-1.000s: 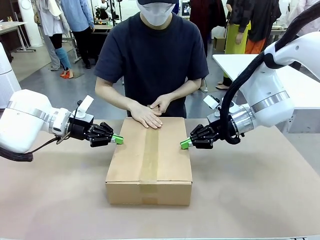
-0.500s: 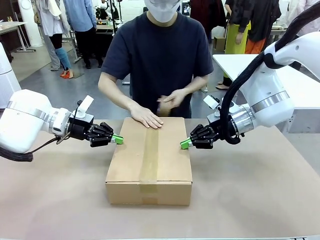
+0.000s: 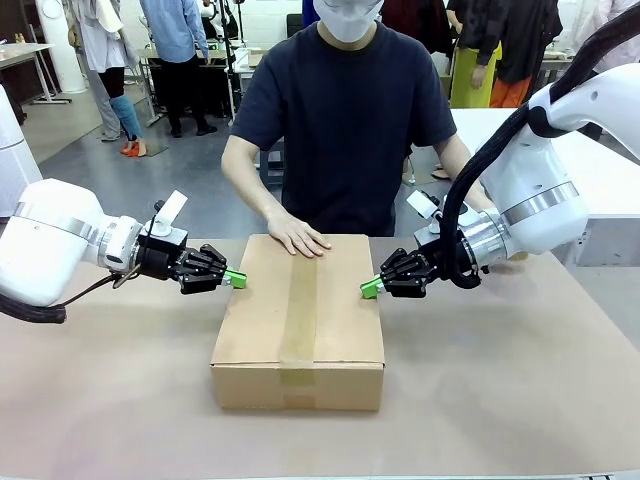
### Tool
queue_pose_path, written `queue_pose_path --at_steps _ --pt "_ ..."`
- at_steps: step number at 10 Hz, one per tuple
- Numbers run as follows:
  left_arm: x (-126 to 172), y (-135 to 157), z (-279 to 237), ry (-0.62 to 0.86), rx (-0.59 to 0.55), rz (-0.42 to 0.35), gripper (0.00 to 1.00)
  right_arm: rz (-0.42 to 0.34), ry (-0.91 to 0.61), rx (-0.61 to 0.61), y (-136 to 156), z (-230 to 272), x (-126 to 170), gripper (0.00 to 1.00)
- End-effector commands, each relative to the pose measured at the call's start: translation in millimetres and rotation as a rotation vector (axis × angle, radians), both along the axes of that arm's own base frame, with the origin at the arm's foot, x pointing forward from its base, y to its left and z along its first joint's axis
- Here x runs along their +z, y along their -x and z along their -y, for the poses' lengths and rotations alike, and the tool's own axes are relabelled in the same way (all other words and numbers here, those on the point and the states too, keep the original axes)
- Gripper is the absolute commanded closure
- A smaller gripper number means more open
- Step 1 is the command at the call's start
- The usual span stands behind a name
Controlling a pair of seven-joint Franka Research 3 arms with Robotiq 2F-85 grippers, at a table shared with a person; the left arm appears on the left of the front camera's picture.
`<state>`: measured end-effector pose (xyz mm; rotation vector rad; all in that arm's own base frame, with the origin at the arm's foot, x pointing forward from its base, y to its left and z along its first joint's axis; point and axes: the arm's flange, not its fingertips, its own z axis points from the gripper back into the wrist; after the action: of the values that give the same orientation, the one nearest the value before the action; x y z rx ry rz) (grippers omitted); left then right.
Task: Wrap the clocks to prevent damage.
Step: After the human seals the box with tape, release both hands from the side flaps of the Package Box.
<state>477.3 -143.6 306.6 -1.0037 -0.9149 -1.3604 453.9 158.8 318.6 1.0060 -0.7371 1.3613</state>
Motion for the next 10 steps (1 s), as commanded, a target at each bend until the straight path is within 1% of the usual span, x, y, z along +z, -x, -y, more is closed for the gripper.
queue_pose_path --at_steps 1,7,8,9,10 --pt "-3.0 0.0 -0.1 -0.009 0.002 0.008 1.0 -0.003 0.006 -0.005 0.5 -0.3 -3.6 0.99" --pt "-3.0 0.0 -0.1 -0.009 0.002 0.008 1.0 -0.003 0.006 -0.005 0.5 -0.3 -3.6 0.99" --pt "0.0 0.0 0.0 0.0 0.0 0.0 1.0 0.0 0.0 0.0 0.0 0.0 0.0 0.99" --pt "13.6 1.3 -8.4 -0.072 0.039 0.006 1.0 -0.013 0.041 0.011 1.6 4.3 8.0 0.99" --pt "44.2 4.8 -17.2 -0.159 0.05 0.018 1.0 0.005 0.079 0.001 8.1 13.5 29.7 0.99"
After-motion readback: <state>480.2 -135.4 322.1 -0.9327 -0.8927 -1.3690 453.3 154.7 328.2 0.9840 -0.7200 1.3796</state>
